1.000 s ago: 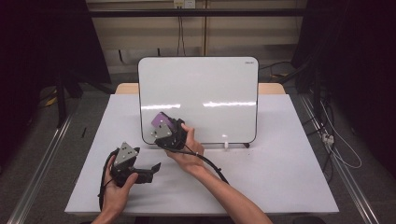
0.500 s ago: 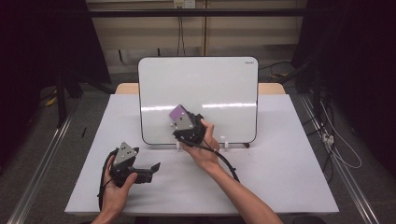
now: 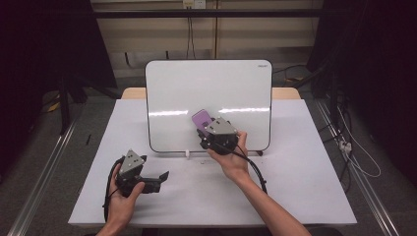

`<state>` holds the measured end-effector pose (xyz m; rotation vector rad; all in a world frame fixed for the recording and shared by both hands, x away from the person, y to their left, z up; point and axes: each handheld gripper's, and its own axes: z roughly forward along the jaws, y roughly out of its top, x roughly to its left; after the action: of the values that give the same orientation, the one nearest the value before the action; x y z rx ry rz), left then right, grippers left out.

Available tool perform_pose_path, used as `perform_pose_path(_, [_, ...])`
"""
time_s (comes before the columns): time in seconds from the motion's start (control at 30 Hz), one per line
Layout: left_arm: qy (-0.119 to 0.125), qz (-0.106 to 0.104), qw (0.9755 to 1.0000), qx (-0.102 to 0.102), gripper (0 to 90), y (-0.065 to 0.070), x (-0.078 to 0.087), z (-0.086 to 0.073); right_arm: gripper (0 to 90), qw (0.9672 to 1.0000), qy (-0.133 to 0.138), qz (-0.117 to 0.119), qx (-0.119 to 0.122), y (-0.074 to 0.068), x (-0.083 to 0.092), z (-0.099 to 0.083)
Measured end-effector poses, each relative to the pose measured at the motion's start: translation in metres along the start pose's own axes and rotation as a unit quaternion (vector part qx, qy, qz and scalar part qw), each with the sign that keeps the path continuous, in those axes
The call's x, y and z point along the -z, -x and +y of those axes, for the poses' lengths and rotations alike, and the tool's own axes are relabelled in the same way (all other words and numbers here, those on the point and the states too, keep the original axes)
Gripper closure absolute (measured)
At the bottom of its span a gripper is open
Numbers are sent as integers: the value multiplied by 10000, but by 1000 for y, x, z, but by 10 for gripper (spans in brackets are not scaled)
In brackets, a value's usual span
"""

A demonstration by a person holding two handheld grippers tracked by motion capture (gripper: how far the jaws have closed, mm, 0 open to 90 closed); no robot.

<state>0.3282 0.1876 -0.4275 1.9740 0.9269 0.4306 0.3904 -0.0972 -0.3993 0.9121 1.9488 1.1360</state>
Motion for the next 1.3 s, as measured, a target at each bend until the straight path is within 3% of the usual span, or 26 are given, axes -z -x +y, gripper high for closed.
perform_pose_path(0.13, [11,9,10000,18,44,-2,1,0,417,9993,120,186,-295,7,6,-5])
perform_pose_path(0.5, [54,24,10000,21,44,-1,1,1,417,9963,360,378,-679,16,20,-16])
perform_pose_path(0.67, [78,26,10000,39,44,1,1,1,417,9916,513,552,-1055,18,26,-23])
perform_pose_path(0.77, [135,26,9999,72,44,1,1,2,417,9890,616,668,-1165,17,29,-26])
perform_pose_path(0.9, [208,-12,9997,150,42,2,2,3,417,9823,751,842,-1496,18,32,-28])
perform_pose_path(0.97, [244,-124,9993,242,41,1,1,3,417,9801,815,921,-1559,17,32,-27])
perform_pose_path(1.03, [288,-64,9990,327,41,3,1,3,417,9792,863,941,-1578,14,33,-27])
perform_pose_path(1.13, [400,-100,9981,464,43,5,2,4,417,9735,1008,1029,-1774,11,34,-28])
perform_pose_path(1.23, [466,-144,9977,462,46,9,3,6,417,9731,1116,1069,-1711,8,35,-27])
perform_pose_path(1.3, [533,-292,9965,580,56,9,2,8,417,9724,1173,1106,-1685,6,35,-28])
